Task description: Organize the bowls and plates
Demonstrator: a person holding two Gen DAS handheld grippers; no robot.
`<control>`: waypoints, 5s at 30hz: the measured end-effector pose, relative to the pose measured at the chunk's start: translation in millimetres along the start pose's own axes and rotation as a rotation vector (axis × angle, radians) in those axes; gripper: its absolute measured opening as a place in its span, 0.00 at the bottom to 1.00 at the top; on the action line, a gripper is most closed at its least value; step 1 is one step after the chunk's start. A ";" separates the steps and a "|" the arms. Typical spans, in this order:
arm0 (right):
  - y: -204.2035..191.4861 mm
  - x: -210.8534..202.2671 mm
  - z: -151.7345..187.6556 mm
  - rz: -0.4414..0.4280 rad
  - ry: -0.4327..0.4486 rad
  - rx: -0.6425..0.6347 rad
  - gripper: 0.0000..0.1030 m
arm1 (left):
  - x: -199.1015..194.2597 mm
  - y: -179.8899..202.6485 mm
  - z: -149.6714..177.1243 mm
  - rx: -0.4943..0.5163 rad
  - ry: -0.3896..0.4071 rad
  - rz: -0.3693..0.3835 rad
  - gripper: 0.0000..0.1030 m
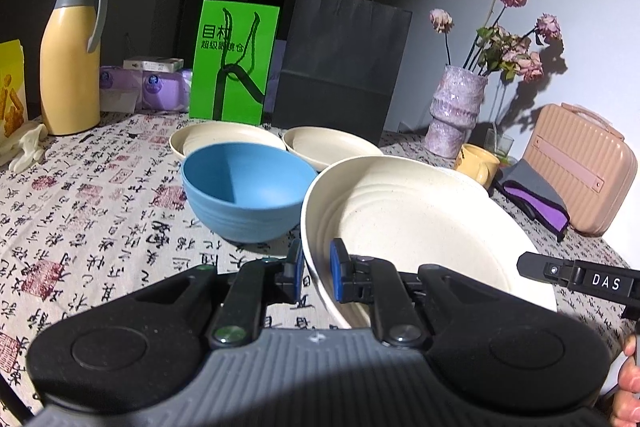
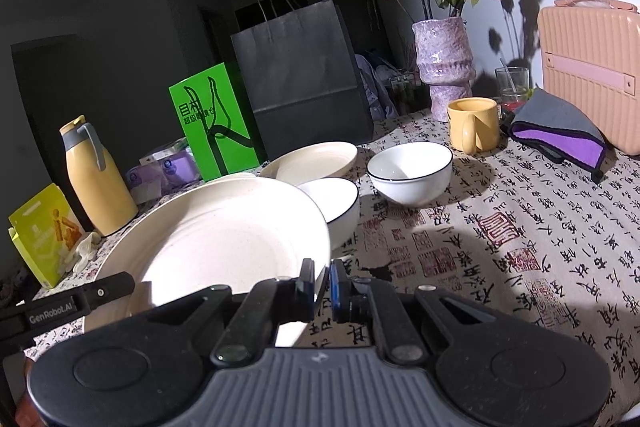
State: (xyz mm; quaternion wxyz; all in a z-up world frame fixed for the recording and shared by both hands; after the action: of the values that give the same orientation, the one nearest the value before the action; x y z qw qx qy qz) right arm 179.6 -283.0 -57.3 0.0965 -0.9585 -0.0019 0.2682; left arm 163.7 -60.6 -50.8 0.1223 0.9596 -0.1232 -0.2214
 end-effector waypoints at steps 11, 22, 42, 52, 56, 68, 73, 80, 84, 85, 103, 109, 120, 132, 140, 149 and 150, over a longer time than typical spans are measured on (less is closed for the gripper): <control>9.3 11.9 21.6 0.015 -0.036 -0.017 0.07 | 10.8 -1.3 24.6 0.015 -0.053 -0.005 0.13; 17.6 24.5 36.3 0.027 -0.075 -0.007 0.07 | 22.2 -2.7 42.2 0.018 -0.103 -0.006 0.14; 22.3 38.5 48.9 0.041 -0.118 -0.012 0.07 | 36.6 -9.5 59.4 0.011 -0.157 -0.011 0.14; 23.1 42.7 53.0 0.061 -0.125 -0.022 0.07 | 41.2 -12.2 66.5 -0.002 -0.175 0.001 0.14; 24.4 44.4 55.3 0.065 -0.127 -0.021 0.07 | 44.4 -12.2 68.0 0.002 -0.186 -0.001 0.15; 28.8 43.5 56.7 0.034 -0.113 0.006 0.09 | 45.2 -7.7 68.2 0.027 -0.206 -0.023 0.18; 30.7 39.7 54.1 0.005 -0.106 0.026 0.13 | 39.9 -5.0 62.7 0.034 -0.191 -0.021 0.30; 31.4 27.1 48.7 -0.030 -0.067 0.029 0.25 | 25.9 2.4 50.5 0.066 -0.134 -0.032 0.65; 27.1 19.2 46.0 -0.052 -0.036 0.021 0.61 | 17.9 5.8 45.0 0.085 -0.101 -0.036 0.97; 26.6 17.4 45.3 -0.054 -0.029 0.019 0.65 | 16.0 6.8 43.8 0.087 -0.095 -0.032 1.00; 28.1 -1.1 40.8 -0.055 0.011 0.055 1.00 | -0.3 6.4 36.9 0.081 -0.070 -0.016 1.00; 24.7 -8.4 42.6 -0.045 0.013 0.055 1.00 | -8.5 5.1 33.2 0.090 -0.060 -0.015 1.00; 13.2 -24.6 36.8 -0.044 0.029 0.045 1.00 | -26.7 1.4 18.3 0.087 -0.043 -0.002 1.00; -1.5 -32.4 20.9 -0.027 0.044 0.034 1.00 | -36.7 -15.2 -6.9 0.076 -0.020 0.001 1.00; -19.1 -27.4 10.7 -0.014 0.036 0.009 1.00 | -40.5 -32.6 -21.9 0.062 -0.004 0.005 1.00; -43.5 -16.8 -4.9 -0.022 0.026 -0.008 1.00 | -40.0 -50.2 -39.6 0.042 0.013 0.007 1.00; -45.9 -15.1 -6.9 -0.023 0.023 -0.007 1.00 | -39.8 -52.1 -42.5 0.039 0.015 0.005 1.00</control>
State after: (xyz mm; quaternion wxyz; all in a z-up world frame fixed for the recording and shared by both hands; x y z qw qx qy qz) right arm 172.4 -240.2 -35.2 0.0961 -0.9618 -0.0126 0.2559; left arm 157.8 7.5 -13.1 0.1052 0.9631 -0.1290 -0.2113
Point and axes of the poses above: each gripper's, at about its wrist camera, not at the fingertips, and x roughly the way its jaws point, y to its right, z to its underside, the point moved 6 cm from there along x, roughly the way its jaws point, and after that the axes turned 14 degrees about z, right-handed, at the moved point
